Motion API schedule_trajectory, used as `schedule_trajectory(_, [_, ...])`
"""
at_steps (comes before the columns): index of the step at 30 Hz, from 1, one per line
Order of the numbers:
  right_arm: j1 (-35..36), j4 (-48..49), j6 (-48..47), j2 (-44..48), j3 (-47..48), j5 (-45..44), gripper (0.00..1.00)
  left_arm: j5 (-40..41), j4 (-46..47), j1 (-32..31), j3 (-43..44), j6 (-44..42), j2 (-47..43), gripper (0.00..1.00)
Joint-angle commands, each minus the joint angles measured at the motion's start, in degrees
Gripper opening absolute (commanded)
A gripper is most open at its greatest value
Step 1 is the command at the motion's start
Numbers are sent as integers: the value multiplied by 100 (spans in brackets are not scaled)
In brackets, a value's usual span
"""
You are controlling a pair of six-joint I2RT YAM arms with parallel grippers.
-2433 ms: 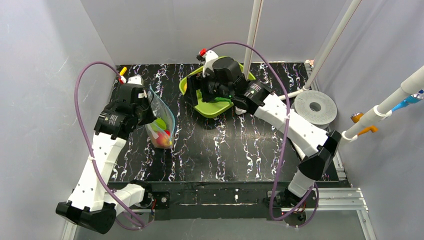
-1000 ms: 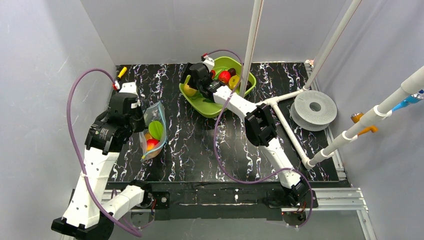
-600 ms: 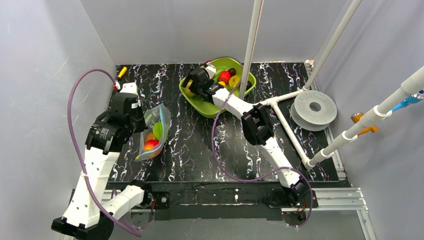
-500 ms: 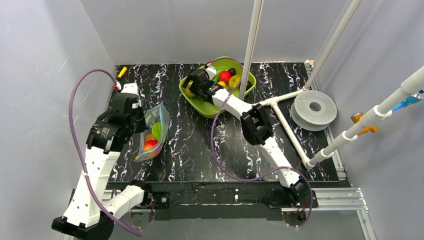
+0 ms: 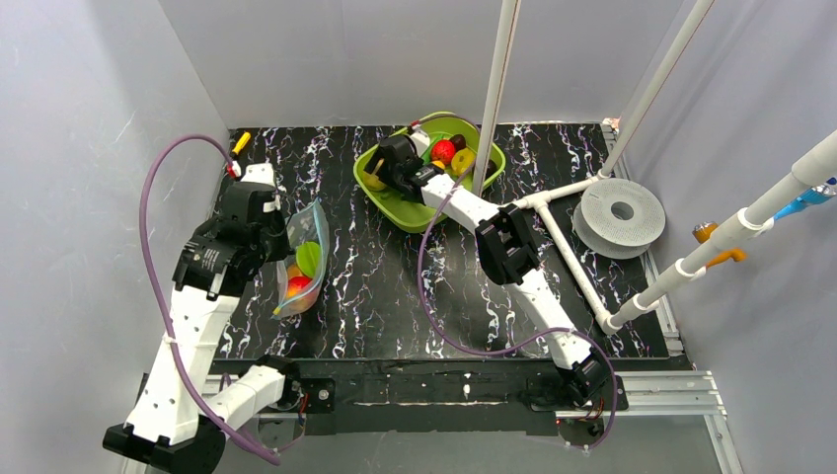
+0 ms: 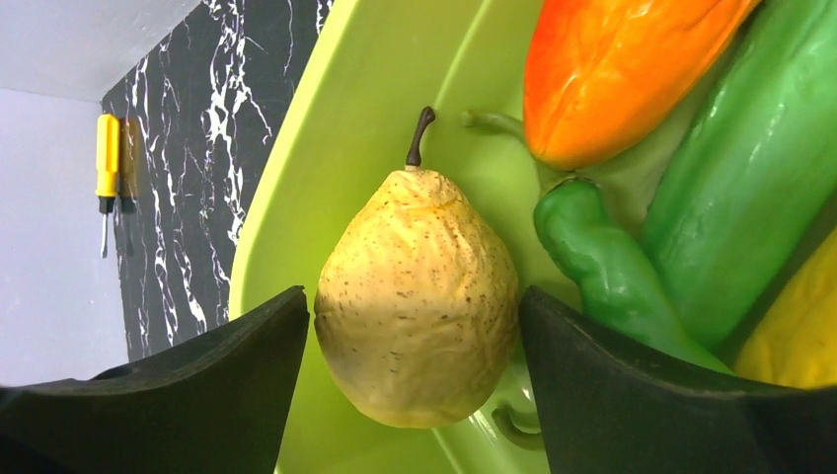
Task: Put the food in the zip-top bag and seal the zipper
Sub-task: Pick up the fake fruit from the bin.
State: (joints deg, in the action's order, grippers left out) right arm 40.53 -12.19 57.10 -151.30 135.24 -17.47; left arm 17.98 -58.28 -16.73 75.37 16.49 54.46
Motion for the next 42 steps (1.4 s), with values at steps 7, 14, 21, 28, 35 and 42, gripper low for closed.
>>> schedule_trajectory(7, [-89, 304, -139, -213, 361, 161, 74, 1557, -458, -24, 536, -173, -15, 0])
schedule_trajectory(14, [-90, 304, -563, 139, 192, 261, 52, 1750, -490, -30, 737, -273, 174, 0])
schedule_trajectory(21, [-25, 249, -1152, 840, -398, 237, 45, 238, -399, -28, 500, -25, 779, 0])
schedule_trajectory(28, [35, -253, -2263, 1343, -607, 53, 38, -1535, 255, -29, -201, 821, 1178, 0])
schedule_trajectory(35, [124, -638, -3433, 1962, -969, -226, 31, -2056, 653, -29, -401, 1308, 1402, 0])
schedule_trajectory(42, [327, -906, -3922, 2874, -1738, -270, 21, -2314, 989, -24, -610, 1711, 1332, 0])
